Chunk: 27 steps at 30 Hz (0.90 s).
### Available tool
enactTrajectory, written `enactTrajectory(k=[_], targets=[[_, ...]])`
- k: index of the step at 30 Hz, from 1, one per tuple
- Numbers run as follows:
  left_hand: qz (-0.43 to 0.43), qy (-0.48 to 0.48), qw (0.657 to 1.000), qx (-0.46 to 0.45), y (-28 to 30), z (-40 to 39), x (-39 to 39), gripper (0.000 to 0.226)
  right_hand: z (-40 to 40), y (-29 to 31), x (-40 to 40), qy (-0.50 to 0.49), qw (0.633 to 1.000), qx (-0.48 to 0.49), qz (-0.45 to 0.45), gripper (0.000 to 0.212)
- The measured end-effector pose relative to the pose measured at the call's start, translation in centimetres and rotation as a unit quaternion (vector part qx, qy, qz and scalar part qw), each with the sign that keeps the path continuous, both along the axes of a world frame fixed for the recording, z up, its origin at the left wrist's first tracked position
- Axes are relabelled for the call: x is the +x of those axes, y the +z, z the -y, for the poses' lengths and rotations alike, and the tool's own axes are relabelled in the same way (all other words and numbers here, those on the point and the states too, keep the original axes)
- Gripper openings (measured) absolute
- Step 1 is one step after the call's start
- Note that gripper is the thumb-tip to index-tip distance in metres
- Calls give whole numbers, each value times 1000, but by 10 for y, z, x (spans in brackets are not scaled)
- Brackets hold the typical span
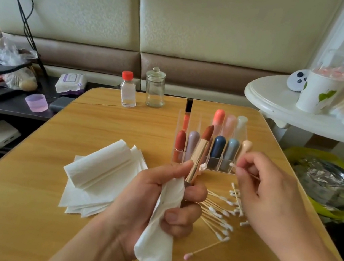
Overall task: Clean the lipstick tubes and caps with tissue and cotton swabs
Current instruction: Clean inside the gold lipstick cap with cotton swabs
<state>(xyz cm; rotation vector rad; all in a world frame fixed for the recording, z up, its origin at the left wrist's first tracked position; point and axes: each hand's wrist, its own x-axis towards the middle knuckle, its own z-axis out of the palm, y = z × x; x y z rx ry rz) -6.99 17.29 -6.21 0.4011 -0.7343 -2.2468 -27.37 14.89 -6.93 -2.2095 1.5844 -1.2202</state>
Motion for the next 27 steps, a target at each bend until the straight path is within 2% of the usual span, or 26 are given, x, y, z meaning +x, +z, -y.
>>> enactTrajectory(k=[7,11,21,27], targets=[[-20,-11,1000,-14,3,-3,-3,15,-13,12,9,116,976,-144,119,11],[-25,-12,1000,-5,0,-2,-2,23,-20,13,18,164,968,-122,147,11],[-6,-17,1000,-10,1,-1,-2,34,-20,9,22,118,973,-148,134,15],[-6,-20,1000,5,6,-2,-2,23,-25,11,22,147,970,-158,111,11]])
